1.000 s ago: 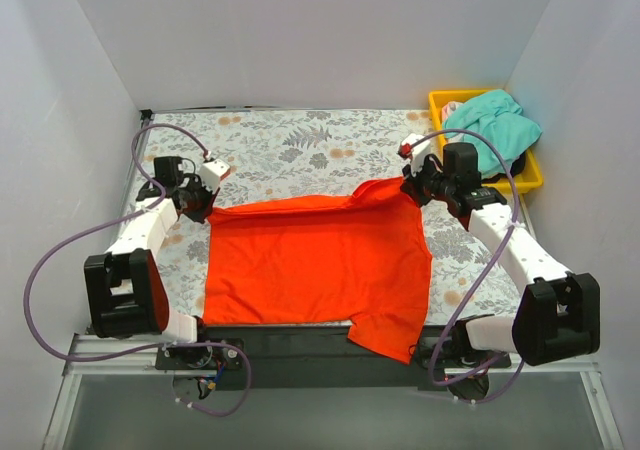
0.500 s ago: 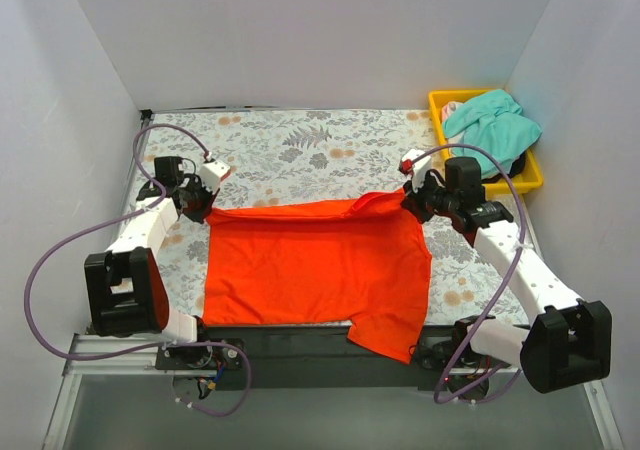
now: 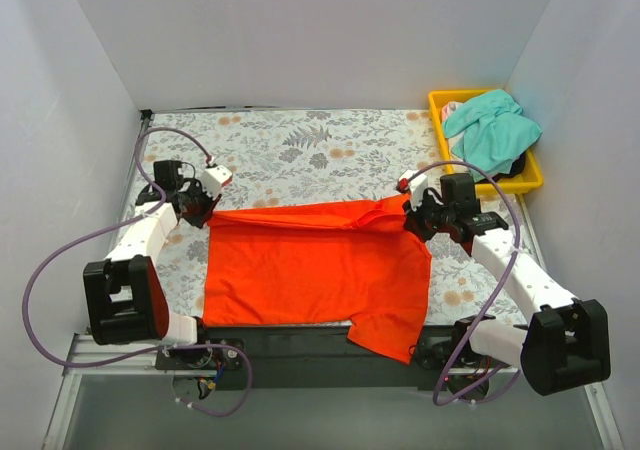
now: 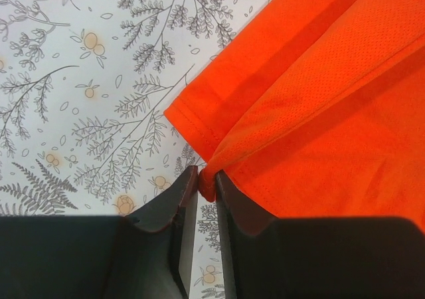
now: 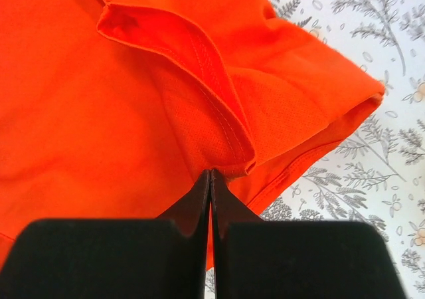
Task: Fold and stack the t-shirts
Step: Fold the tshirt
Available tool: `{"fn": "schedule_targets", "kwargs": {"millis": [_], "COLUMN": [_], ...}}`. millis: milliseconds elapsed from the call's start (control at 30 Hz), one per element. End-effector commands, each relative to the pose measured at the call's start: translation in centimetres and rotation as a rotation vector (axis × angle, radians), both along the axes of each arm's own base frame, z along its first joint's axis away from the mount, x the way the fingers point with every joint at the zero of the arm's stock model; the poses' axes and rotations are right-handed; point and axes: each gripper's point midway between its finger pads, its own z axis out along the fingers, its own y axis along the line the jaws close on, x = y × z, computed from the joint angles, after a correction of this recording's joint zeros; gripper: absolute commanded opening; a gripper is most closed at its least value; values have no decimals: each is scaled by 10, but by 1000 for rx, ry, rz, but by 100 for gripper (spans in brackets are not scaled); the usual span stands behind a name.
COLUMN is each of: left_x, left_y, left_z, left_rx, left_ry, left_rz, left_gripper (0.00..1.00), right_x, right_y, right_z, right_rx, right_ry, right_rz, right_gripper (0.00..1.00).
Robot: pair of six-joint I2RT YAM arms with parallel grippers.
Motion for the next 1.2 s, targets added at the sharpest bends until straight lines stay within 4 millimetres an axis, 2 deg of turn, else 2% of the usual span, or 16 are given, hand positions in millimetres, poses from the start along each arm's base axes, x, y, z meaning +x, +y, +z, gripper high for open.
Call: {"fn": "schedule_targets", "kwargs": {"millis": [0,333,433,533,633,667,700,733,767,833,900,967,1000,1067,1100,1167], "left_x": [-6,-11,-12,-12,-9,-14,-14,-12,-15,-15,-12,-3,0,8,11,15], "left_y": [2,4,4,0,-3,-5,-8,-9,-10,-15,-17,-22,-24,-33,-35,-40], "left_z": [-9,-22,-21,-15,2,6,10,21,23,32,37,38,37,35,34,31], "left_rx": [16,35,35,17,-8,-17,-30,-32,-40,-58,-88,-129,-153,-228,-253,-301], "left_ry": [17,42,46,52,46,60,58,36,44,31,29,41,55,110,129,179], "left_rz": [-23,-37,-38,-47,-51,-58,-68,-70,-74,-88,-64,-48,-35,-10,14,51], "left_gripper": [17,24,31,38,45,48,57,58,58,59,61,61,61,61,60,58], "right_x": [-5,-22,-32,-36,-35,-34,-33,-32,-30,-20,-7,13,24,45,53,66], "right_y": [2,6,10,14,9,6,2,0,-1,-3,-3,1,4,11,14,18], "right_z": [-8,-31,-34,-25,-14,-10,2,7,15,37,40,53,39,44,28,26], "right_rx": [-10,-17,-13,7,-20,-37,-54,-60,-60,-49,-38,3,5,33,28,35], "right_ry": [19,107,154,153,136,131,113,95,74,19,38,50,117,149,209,227], "right_rz": [27,62,90,111,104,94,98,103,103,93,56,32,16,-17,-28,-37], "right_gripper": [1,1,1,3,25,41,48,59,77,85,84,67,60,40,34,19]}}
